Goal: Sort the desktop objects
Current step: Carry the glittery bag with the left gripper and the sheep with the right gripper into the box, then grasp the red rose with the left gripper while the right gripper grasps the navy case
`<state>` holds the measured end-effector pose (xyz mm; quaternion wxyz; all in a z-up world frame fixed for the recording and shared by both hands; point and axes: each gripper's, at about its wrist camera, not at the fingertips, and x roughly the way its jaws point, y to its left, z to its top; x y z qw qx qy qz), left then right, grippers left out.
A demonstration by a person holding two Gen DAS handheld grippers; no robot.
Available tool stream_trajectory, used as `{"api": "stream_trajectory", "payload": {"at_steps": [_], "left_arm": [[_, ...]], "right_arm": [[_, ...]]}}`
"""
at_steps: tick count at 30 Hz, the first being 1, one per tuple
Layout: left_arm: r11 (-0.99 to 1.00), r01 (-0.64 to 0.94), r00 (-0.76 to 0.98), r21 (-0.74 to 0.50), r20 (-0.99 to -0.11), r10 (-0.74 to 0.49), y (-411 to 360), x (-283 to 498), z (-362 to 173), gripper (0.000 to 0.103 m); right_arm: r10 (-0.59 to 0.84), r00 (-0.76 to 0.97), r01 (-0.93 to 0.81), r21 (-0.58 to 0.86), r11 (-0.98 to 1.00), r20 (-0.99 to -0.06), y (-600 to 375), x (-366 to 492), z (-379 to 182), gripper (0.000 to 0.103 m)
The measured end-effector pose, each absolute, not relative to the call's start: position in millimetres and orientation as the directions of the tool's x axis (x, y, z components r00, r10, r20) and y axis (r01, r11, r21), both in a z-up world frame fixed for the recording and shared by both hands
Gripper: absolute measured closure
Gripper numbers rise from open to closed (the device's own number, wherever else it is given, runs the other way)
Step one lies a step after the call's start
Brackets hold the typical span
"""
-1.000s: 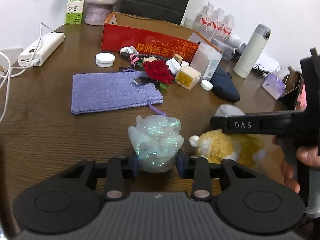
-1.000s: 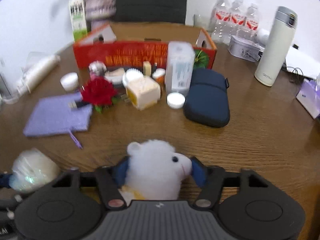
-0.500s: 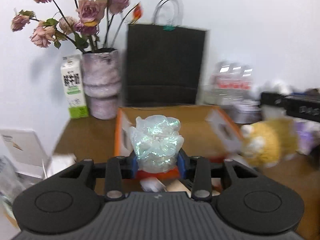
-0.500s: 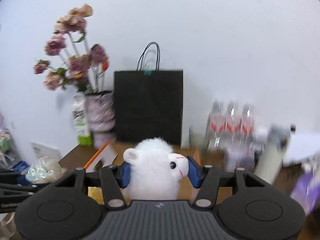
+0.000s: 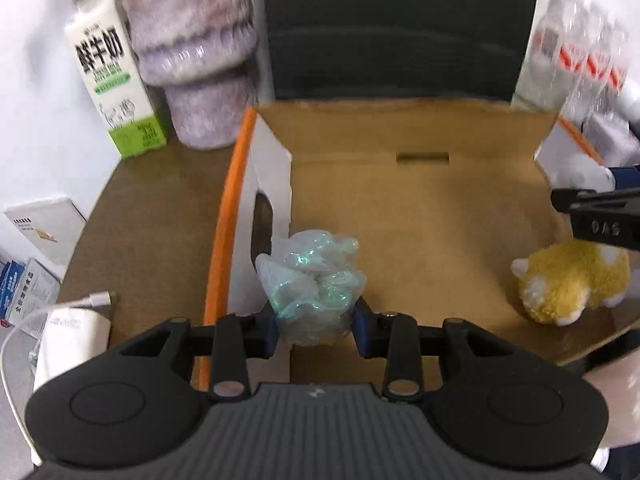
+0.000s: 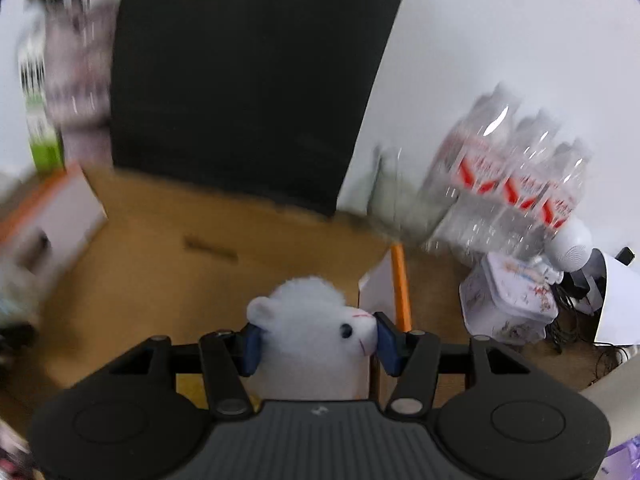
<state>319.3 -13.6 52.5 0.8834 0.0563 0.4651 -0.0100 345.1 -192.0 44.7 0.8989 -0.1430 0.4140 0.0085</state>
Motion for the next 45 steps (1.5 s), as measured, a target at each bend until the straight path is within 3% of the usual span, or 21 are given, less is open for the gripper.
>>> {"api": "stream_trajectory", "payload": {"at_steps": [4, 6, 9, 11, 14, 17, 19, 20, 23, 26, 33, 41, 45], "left_arm": [[0.988, 0.11, 0.545, 0.111, -0.838, 0.033, -19, 315, 52, 0.054], [0.989, 0.111, 0.525, 0.093, -0.851, 0.021, -19, 313, 57, 0.054], [0.993, 0.097, 0.529, 0.067, -0.849, 0.005, -14, 306, 75, 0.052], [0.995, 0.082, 0.566, 0.058, -0.825, 0.002, -9, 298, 92, 0.041], [0.995, 0.057, 0.618, 0.078, -0.786, 0.026, -5, 277, 114, 0.033], [0.998, 0.053, 0.636, 0.042, -0.772, -0.002, 1, 245, 131, 0.031], [0.999, 0.052, 0.699, -0.001, -0.714, -0.037, 6, 204, 139, 0.018], [0.998, 0.055, 0.727, -0.021, -0.685, -0.054, 8, 182, 139, 0.011], [0.993, 0.056, 0.764, -0.101, -0.636, -0.108, 14, 119, 128, 0.006], [0.987, 0.033, 0.764, -0.158, -0.633, -0.127, 21, 72, 101, 0.004], [0.995, 0.083, 0.764, -0.054, -0.638, -0.098, 2, -10, 30, 0.004], [0.983, 0.144, 0.843, 0.113, -0.535, -0.062, -8, -63, 1, 0.0], [0.987, 0.131, 0.84, 0.095, -0.539, -0.059, -6, -62, 1, 0.0]], "right_arm": [[-0.099, 0.609, -0.159, -0.244, 0.957, -0.787, -199, 348, 33, 0.044], [-0.119, 0.613, -0.161, -0.271, 0.949, -0.781, -200, 345, 37, 0.041], [-0.12, 0.65, -0.146, -0.277, 0.95, -0.751, -201, 329, 65, 0.037], [-0.109, 0.685, -0.137, -0.274, 0.952, -0.72, -202, 314, 89, 0.03], [-0.073, 0.725, -0.135, -0.245, 0.96, -0.685, -204, 287, 126, 0.028], [-0.02, 0.763, -0.141, -0.196, 0.97, -0.646, -208, 250, 152, 0.021], [0.025, 0.792, -0.129, -0.128, 0.983, -0.609, -215, 220, 161, 0.012], [0.054, 0.801, -0.127, -0.082, 0.988, -0.596, -219, 202, 160, 0.012], [0.129, 0.815, -0.134, 0.033, 0.99, -0.565, -227, 147, 144, 0.012], [0.145, 0.818, -0.123, 0.077, 0.989, -0.557, -224, 94, 111, 0.012], [0.146, 0.811, -0.181, -0.005, 0.984, -0.566, -197, -8, 35, 0.012], [0.16, 0.822, -0.151, 0.061, 0.987, -0.547, -206, -71, 7, 0.01], [0.158, 0.831, -0.157, 0.048, 0.986, -0.533, -201, -75, 6, 0.006]]}}
